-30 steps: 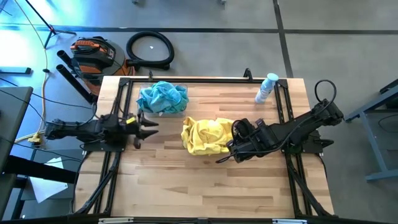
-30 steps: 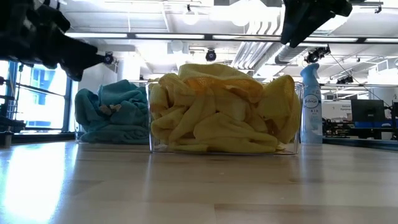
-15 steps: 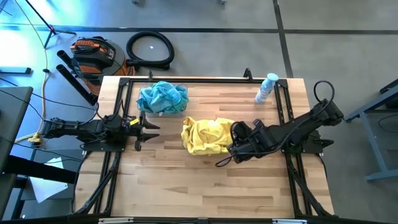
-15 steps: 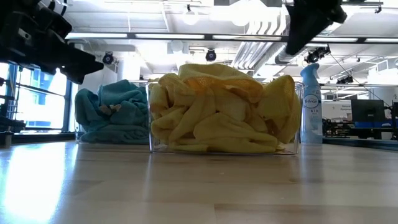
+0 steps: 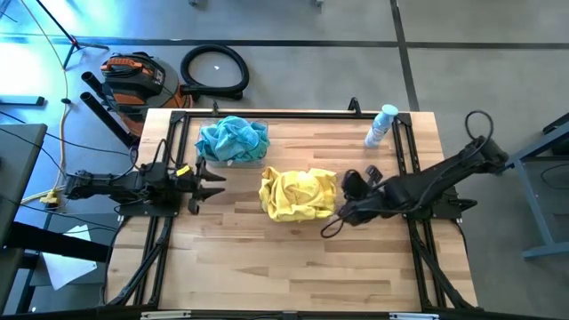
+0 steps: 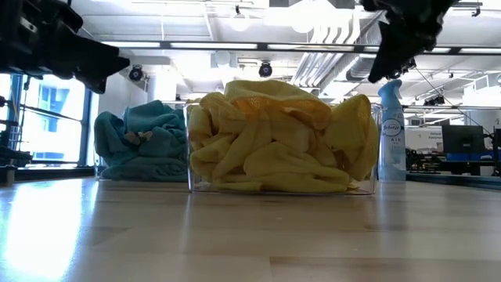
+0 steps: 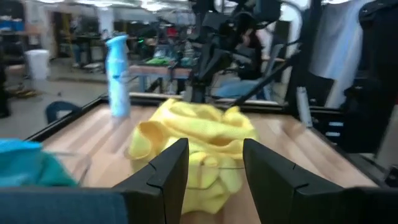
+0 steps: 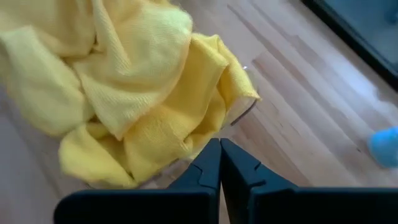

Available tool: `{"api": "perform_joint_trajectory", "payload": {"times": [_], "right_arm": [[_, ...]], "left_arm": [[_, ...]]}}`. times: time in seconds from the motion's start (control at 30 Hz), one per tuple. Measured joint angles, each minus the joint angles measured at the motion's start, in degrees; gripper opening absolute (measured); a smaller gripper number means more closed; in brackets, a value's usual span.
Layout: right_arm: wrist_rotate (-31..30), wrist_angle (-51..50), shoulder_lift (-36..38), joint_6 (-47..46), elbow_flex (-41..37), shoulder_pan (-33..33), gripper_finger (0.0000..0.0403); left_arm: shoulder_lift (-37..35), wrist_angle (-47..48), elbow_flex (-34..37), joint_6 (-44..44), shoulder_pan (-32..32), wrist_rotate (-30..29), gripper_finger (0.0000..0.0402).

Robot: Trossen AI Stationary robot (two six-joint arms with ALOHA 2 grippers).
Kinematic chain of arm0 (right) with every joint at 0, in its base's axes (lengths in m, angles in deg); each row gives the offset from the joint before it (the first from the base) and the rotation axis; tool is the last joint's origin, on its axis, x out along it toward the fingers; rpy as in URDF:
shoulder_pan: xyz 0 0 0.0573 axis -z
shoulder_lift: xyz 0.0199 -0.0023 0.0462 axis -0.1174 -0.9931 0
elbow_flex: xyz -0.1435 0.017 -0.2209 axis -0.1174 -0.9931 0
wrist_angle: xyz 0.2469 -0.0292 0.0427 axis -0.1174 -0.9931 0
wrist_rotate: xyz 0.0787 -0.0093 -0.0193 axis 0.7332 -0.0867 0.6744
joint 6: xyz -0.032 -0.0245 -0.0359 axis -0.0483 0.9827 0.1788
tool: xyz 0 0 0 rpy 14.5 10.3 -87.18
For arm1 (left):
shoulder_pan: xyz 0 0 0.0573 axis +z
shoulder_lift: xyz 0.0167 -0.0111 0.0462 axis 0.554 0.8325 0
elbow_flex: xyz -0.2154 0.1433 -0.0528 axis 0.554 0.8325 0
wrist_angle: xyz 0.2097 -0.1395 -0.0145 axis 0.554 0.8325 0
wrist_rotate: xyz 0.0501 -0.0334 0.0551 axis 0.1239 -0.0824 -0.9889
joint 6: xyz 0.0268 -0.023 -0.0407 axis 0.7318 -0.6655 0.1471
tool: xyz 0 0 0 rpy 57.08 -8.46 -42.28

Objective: Sort microfiber towel by color & place in baskets
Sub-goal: Return to Home Position

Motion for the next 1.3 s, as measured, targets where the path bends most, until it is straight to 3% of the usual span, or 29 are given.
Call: {"api": "perform_joint_trajectory", "payload": {"times": [0.27, 0.47, 0.83, 1.03, 1.3], "right_arm": [[6.59, 19.05, 18.55, 17.75, -17.47, 4.18, 0.0001], [17.87, 34.7, 30.68, 33.63, -29.97, 9.05, 0.0], [36.28, 58.31, 45.84, 43.65, -50.3, 18.86, 0.0], [36.93, 66.6, 55.02, 43.04, -57.81, 20.51, 0.0], [33.67, 63.97, 68.0, 42.44, -61.21, 20.48, 0.0]], "left_arm": [[0.15, 2.81, 0.0, 0.97, 0.02, -3.18, 0.0142], [0.13, 2.75, 0.0, 1.04, 0.02, -3.22, 0.0142], [0.13, 2.76, 0.0, 1.02, 0.02, -3.31, 0.0142], [0.13, 2.78, 0.0, 1.04, 0.02, -3.29, 0.0142], [0.13, 2.76, 0.0, 1.03, 0.02, -3.29, 0.0142]]}}
